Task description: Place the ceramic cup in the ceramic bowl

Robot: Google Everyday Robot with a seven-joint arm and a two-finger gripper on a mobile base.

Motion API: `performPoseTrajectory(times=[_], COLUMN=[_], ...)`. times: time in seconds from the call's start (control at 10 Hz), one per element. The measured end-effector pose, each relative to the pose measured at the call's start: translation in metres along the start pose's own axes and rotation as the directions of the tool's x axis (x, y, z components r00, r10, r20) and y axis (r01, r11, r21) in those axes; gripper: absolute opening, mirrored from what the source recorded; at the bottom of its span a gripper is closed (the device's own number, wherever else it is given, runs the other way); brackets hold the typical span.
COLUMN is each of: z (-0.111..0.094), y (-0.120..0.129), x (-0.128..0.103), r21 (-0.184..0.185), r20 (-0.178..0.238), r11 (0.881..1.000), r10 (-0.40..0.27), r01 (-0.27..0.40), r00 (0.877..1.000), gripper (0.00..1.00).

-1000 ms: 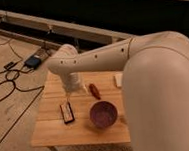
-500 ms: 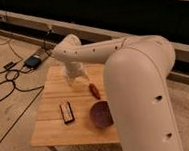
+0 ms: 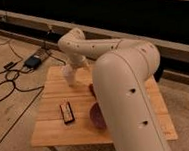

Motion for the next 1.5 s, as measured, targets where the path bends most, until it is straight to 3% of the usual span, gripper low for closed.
performPoseTrajectory(times=[0.2,0.5,0.8,1.2,1.4,1.5], z=[0.01,0.004,0.006,0.038,0.05,0.056], y=[0.011,0.021,0.029,0.031,0.027,0.025], x=[-0.022,-0.05,-0.061,-0.062,-0.059,-0.057], r21=[-0.031,-0.043,-0.038,-0.047,-0.059,-0.08], r20=[0.0,0.005,-0.005,-0.035,-0.049,-0.062], r11=[0.999,0.998,0.996,0.995,0.993,0.992], r10=[-0.012,-0.049,-0.078,-0.095,-0.102,-0.107], r01=[0.012,0.049,0.078,0.093,0.1,0.102], r00=[1.0,0.999,0.997,0.995,0.994,0.992], gripper=[0.65,0.65,0.65,0.65,0.55,0.39])
